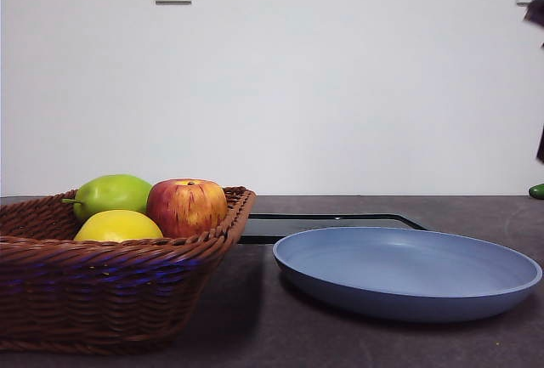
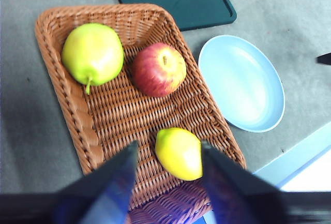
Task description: Take the lemon from the basket,put the lemon in the plate,hand out the plate
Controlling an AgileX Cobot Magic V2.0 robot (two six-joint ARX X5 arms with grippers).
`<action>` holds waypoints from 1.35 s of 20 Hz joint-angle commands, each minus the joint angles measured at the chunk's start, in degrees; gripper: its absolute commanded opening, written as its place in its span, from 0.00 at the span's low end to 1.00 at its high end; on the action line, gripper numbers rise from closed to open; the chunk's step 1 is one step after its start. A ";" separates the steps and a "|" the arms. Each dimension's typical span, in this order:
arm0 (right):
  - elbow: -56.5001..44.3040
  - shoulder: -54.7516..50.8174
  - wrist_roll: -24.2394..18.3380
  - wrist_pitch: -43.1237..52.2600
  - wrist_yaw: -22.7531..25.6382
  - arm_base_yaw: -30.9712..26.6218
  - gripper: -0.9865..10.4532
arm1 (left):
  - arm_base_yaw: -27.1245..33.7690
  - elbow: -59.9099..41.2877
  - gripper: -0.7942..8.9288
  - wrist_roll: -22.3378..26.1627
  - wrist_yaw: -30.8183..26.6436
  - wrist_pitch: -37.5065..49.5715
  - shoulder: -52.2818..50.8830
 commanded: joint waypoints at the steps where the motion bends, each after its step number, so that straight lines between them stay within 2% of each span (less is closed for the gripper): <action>1: 1.03 4.35 -0.09 2.32 -0.09 0.22 0.31 | -0.26 1.07 0.35 0.50 0.57 0.66 0.42; 7: 1.03 15.91 0.48 9.33 -0.20 1.16 0.30 | -0.26 1.07 0.35 0.46 1.60 0.66 0.42; 10: 1.03 20.48 1.55 12.55 -4.04 2.19 0.30 | -0.26 1.07 0.35 0.46 1.60 0.70 0.42; 15: 1.03 24.63 3.02 16.15 -4.22 3.56 0.20 | -0.26 1.07 0.35 -1.07 1.66 1.90 0.42; 18: 1.03 24.20 2.99 15.91 -4.22 3.54 0.11 | -0.26 1.07 0.35 -1.07 1.66 1.92 0.42; 20: 1.05 23.06 2.99 15.06 -4.09 3.50 0.09 | -0.28 1.07 0.35 -1.16 1.77 1.77 0.42; 23: 1.09 19.58 3.04 13.49 -4.17 3.48 0.09 | -0.31 1.07 0.35 -5.81 1.84 1.66 0.42; 27: 1.27 12.72 2.91 9.31 -4.13 3.48 0.09 | -3.10 1.07 0.47 -6.88 1.92 -0.37 0.46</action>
